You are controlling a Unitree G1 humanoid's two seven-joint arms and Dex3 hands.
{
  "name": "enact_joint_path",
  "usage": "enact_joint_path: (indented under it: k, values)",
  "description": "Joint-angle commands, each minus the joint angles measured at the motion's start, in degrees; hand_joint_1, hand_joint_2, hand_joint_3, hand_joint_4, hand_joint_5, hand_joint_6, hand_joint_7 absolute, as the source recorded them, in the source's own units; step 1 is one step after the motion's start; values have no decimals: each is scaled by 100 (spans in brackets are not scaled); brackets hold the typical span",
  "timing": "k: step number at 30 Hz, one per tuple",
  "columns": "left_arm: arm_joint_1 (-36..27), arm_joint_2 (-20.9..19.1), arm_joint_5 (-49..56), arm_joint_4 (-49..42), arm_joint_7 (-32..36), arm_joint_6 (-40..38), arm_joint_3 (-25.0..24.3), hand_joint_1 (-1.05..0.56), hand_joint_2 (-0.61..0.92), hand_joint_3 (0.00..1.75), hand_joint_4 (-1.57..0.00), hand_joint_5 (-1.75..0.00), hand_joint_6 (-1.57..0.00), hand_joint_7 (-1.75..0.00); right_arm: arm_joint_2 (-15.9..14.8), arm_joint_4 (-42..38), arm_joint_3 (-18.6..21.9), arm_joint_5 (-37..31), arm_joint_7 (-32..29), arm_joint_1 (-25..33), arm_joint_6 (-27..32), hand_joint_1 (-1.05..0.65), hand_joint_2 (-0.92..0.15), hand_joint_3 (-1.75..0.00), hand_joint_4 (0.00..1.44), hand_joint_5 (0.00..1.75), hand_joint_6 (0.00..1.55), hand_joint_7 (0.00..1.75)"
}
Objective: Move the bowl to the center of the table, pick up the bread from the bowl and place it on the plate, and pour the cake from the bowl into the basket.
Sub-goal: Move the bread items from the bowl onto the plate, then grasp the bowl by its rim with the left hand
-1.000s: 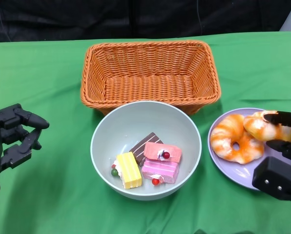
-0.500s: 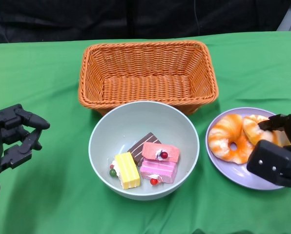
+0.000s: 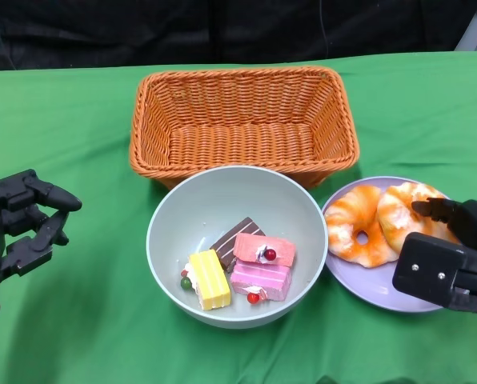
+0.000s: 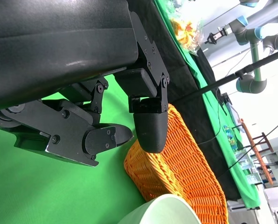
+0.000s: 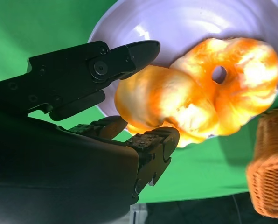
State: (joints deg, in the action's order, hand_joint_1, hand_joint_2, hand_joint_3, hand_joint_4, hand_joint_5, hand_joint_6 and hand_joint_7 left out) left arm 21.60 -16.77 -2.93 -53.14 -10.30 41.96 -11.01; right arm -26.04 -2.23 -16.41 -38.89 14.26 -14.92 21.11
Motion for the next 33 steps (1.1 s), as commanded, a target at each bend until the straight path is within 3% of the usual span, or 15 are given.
enact_joint_path:
  k: [1, 18, 21, 24, 25, 27, 31, 33]
  values:
    - [-18, -107, -74, 33, -32, -60, -59, -4, 77, 60, -76, -148, -83, -106, -117, 454, -14, -248, 210, 94, 347, -69, -92, -9, 37, 0, 29, 0]
    - [-26, -119, -52, 37, -18, -52, -66, -4, 77, 61, -76, -149, -82, -107, 43, 1357, 320, -576, -142, 461, 636, -69, -92, -10, 46, 4, 47, 5]
    - [-31, -126, -47, 32, -33, -21, -65, -4, 78, 61, -76, -149, -81, -108, 160, 1559, 487, -479, -545, 639, 373, -66, -92, -9, 51, 5, 47, 4]
    - [-24, -132, -28, 6, -25, 26, -64, -3, 78, 61, -77, -151, -81, -108, 414, 1649, 780, 5, -1130, 818, -293, -56, -92, -7, 54, 6, 49, 3]
    - [-24, -138, -13, -2, -22, 46, -58, -3, 77, 61, -77, -151, -82, -108, 622, 1585, 969, 492, -1414, 880, -890, -54, -92, -7, 55, 6, 49, 3]
    - [-29, -147, 12, 1, -13, 68, -47, -4, 77, 61, -78, -151, -82, -107, 986, 1426, 1267, 1368, -1707, 952, -1828, -33, -92, -4, 67, 11, 63, 7]
    - [-54, -137, -22, 47, -86, 139, -45, -5, 76, 61, -77, -150, -82, -107, 1348, 1029, 1477, 2447, -1709, 976, -3091, -18, -92, -8, 80, 15, 77, 10]
    - [-66, -129, -35, 79, -149, 280, -34, -4, 78, 55, -83, -136, -88, -92, 1590, 762, 1513, 3057, -1584, 960, -3757, -14, -92, -15, 97, 25, 94, 18]
